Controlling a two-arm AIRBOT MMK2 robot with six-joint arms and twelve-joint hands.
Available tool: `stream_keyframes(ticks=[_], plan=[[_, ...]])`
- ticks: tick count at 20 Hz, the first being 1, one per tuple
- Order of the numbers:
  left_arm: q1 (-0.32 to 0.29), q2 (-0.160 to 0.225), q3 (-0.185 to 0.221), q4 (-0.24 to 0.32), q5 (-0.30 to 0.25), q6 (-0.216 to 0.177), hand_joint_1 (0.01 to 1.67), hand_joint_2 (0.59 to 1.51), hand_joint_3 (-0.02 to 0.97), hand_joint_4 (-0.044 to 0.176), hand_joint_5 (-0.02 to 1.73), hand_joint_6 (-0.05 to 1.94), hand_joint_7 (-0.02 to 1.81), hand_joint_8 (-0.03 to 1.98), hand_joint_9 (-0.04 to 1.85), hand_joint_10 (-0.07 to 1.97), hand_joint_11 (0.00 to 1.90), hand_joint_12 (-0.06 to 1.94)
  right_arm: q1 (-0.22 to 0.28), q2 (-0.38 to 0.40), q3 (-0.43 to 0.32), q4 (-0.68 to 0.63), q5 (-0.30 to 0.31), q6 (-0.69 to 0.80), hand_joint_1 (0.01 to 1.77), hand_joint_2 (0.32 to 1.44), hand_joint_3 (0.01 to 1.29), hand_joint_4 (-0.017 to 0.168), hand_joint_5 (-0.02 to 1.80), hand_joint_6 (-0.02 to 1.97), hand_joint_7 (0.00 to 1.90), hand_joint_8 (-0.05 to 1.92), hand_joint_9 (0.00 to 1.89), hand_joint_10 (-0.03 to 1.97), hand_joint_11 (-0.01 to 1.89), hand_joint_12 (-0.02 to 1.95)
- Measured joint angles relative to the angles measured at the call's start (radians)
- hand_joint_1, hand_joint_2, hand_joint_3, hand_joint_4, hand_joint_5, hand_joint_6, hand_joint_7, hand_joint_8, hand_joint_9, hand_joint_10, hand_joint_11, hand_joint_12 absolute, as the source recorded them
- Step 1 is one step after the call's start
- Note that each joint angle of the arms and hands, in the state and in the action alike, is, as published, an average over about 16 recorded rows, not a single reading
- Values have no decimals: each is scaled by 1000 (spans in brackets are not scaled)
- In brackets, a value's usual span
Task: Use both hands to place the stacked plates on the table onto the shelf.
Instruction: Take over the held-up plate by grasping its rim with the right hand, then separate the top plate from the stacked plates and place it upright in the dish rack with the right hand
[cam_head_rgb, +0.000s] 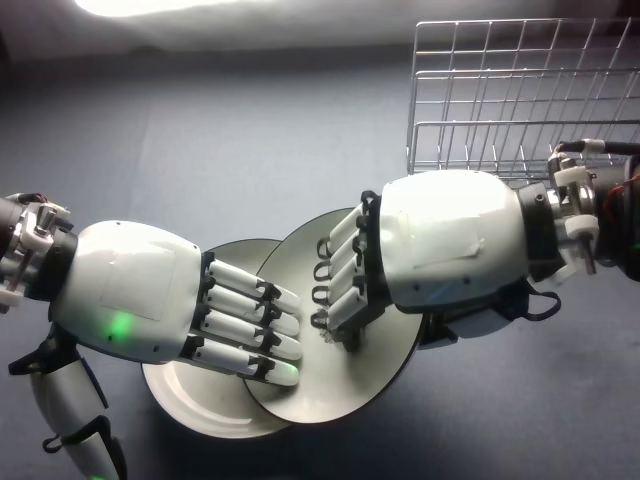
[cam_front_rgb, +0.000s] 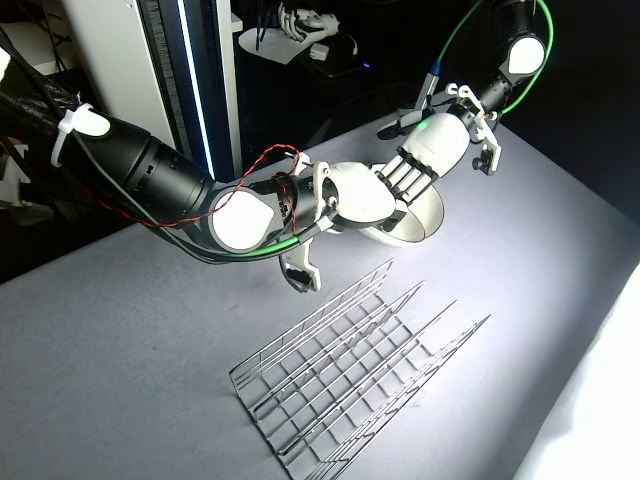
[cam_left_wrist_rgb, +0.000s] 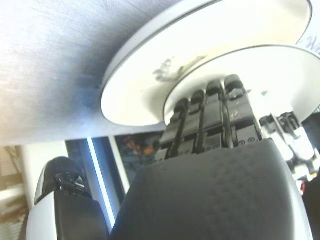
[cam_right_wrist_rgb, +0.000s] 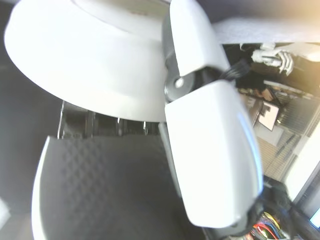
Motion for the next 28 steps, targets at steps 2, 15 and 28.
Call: stream_keyframes(ticks=[2,15,28], plan=[[-5,3,-1,1,0,-5,13,890,10,-4,-7,-19,-7,-19,17,9,15,10,3,1,0,1,8,-2,1297,1024,15,-1,761,614,796,490,779,585,626,1072],[-101,129,-17,-30,-8,-88,12,899,11,3,13,13,18,-5,18,9,15,8,83,61,-54,44,27,1,1311,1005,14,4,837,1103,878,939,833,1201,760,1172],[-165,280,-12,-103,-25,-192,12,900,11,2,18,19,21,-5,18,9,16,9,212,169,-218,329,-86,13,1325,1025,13,-1,862,1215,887,1029,794,1310,704,1156]])
